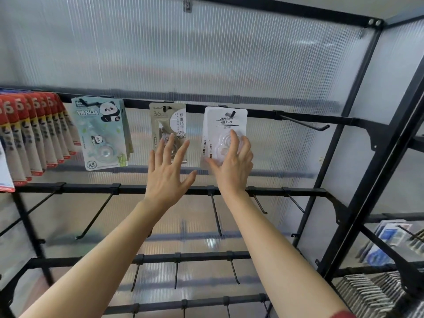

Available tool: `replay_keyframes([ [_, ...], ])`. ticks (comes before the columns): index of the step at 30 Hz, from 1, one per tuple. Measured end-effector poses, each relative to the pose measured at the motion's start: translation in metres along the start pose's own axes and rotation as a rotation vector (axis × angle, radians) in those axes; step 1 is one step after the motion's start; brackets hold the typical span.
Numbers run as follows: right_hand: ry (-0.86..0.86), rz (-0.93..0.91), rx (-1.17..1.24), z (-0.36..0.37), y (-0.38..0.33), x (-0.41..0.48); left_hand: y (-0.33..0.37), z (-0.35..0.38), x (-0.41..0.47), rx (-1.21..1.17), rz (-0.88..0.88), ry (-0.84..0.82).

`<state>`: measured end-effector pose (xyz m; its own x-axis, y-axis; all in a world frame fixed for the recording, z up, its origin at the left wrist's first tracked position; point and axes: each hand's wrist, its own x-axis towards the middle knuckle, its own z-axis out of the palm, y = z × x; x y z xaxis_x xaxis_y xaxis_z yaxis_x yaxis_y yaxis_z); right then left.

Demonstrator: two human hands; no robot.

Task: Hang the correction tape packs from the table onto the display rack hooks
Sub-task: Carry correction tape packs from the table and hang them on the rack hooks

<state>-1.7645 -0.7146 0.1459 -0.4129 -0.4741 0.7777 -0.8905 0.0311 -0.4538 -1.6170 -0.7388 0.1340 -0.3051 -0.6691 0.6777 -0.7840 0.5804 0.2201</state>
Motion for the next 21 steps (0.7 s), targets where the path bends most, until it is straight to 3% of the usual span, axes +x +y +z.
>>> replay_keyframes([
  [12,-0.102,-0.046,-0.06,-0.018,0.005,-0.025,0.004,0.002,-0.016,-0.027,0.032,-0.008],
  [15,-0.291,0.014,-0.116,-0.026,0.012,-0.057,0.012,0.008,-0.036,-0.043,0.027,-0.077],
  [21,-0.471,0.138,-0.134,-0.042,0.031,-0.135,0.026,0.016,-0.095,-0.018,0.008,-0.227],
])
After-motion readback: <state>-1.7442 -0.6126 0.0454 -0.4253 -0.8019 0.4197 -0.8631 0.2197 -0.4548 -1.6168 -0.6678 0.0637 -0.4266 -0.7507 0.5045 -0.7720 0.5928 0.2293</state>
